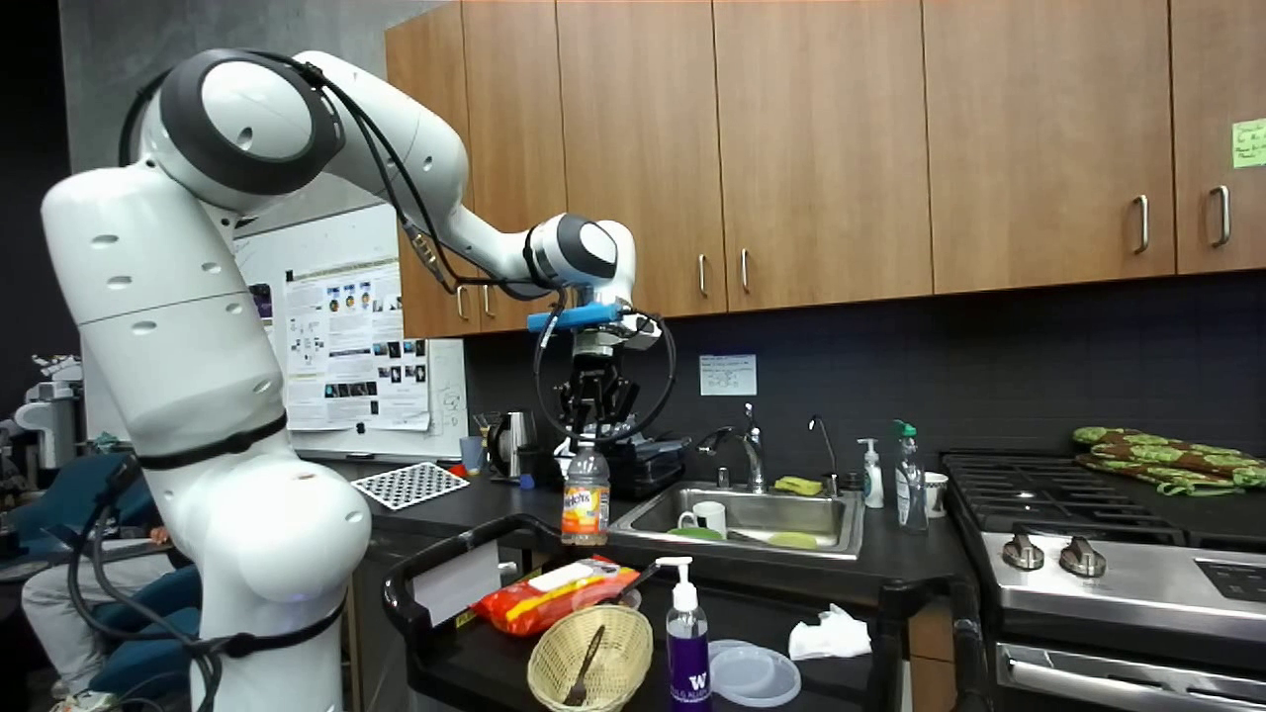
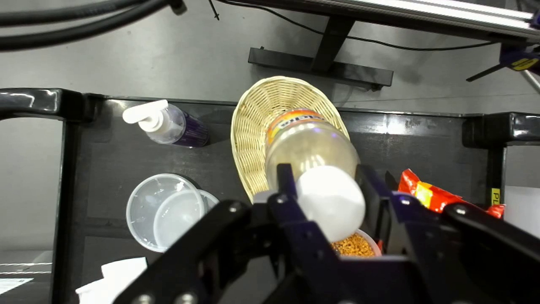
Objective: Pick up the bottle with the orange label then set it back down on the service trolley.
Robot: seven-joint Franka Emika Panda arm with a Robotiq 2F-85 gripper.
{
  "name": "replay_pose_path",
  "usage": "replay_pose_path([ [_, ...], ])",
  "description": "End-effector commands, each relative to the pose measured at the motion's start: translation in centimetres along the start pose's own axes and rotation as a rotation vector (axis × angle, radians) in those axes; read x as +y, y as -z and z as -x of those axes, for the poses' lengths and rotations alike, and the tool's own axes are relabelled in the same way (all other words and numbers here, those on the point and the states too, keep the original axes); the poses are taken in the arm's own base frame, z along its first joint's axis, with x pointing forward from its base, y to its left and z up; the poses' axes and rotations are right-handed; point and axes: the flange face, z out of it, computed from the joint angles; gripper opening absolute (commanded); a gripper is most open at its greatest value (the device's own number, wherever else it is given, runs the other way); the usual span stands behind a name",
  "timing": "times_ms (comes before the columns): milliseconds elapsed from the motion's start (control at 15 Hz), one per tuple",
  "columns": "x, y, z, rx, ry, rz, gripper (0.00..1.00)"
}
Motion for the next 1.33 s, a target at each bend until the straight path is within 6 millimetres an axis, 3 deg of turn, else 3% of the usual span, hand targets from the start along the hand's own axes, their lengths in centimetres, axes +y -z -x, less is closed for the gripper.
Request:
replay_pose_path([
  [0, -0.01, 0.04, 0.0, -0.001, 0.0, 0.0, 0.4],
  [133, -0.01, 0.04, 0.0, -0.001, 0.0, 0.0, 0.4],
  [200, -0.02, 0.04, -0.01, 0.0, 0.001, 0.0, 0.15],
  [1267, 0.9, -0.36, 0.03, -0.049, 0.016, -0.013, 0.15],
])
